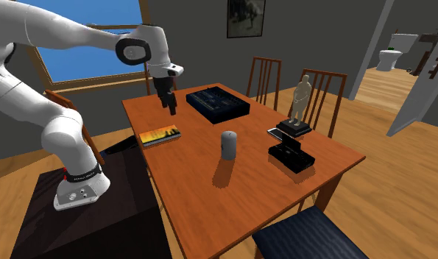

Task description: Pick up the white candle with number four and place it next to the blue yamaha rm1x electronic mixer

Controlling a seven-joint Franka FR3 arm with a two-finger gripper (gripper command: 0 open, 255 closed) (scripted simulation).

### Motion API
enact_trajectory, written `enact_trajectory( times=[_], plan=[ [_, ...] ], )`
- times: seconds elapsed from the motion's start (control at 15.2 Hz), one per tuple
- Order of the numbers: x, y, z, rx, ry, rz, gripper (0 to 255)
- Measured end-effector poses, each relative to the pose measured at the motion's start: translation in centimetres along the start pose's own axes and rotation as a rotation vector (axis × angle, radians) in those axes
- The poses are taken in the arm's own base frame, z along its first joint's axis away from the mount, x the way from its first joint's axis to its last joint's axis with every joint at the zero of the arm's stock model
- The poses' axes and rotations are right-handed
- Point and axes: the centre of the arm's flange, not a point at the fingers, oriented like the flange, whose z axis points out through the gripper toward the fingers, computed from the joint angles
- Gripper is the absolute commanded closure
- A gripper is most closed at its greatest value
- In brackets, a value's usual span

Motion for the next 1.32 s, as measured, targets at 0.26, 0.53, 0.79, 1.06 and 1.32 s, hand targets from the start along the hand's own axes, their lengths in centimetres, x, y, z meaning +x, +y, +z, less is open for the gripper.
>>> enact_trajectory(
  times=[0.26, 0.53, 0.79, 1.06, 1.32],
  plan=[
    [3.3, 3.1, 2.8, -0.018, 0.018, -0.018, 0],
    [6.4, 6.2, 5.3, -0.036, 0.035, -0.036, 0],
    [9.5, 9.3, 7.1, -0.054, 0.053, -0.054, 0],
    [12.9, 12.3, 9.7, -0.073, 0.071, -0.072, 0],
    [15.9, 15.2, 11.7, -0.090, 0.086, -0.088, 0]
  ],
)
